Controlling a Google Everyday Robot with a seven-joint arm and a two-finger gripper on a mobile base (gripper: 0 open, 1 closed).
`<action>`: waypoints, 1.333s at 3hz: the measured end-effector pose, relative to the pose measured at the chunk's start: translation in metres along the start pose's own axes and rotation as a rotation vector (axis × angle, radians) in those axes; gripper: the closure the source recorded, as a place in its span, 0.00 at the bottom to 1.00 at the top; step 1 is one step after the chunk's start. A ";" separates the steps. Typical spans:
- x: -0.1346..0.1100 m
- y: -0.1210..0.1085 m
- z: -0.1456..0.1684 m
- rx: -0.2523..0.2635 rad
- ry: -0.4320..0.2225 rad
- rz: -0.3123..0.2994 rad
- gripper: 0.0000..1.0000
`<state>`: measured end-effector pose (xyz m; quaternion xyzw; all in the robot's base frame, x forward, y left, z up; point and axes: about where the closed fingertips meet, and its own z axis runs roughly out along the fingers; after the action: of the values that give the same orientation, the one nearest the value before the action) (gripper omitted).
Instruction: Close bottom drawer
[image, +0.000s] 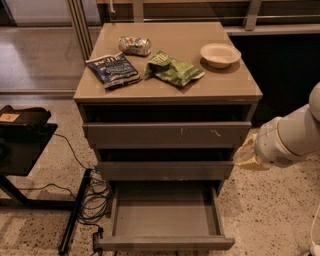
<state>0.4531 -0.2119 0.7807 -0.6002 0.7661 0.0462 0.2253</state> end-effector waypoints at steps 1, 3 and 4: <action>0.000 0.000 0.000 0.000 0.000 0.000 1.00; 0.022 0.026 0.090 -0.058 -0.064 0.093 1.00; 0.037 0.046 0.133 -0.026 -0.140 0.105 1.00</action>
Offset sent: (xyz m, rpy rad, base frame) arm 0.0050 0.0200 -0.1094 0.0843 0.1393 -0.0736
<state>0.4422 -0.1871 0.6377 -0.5574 0.7782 0.1095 0.2679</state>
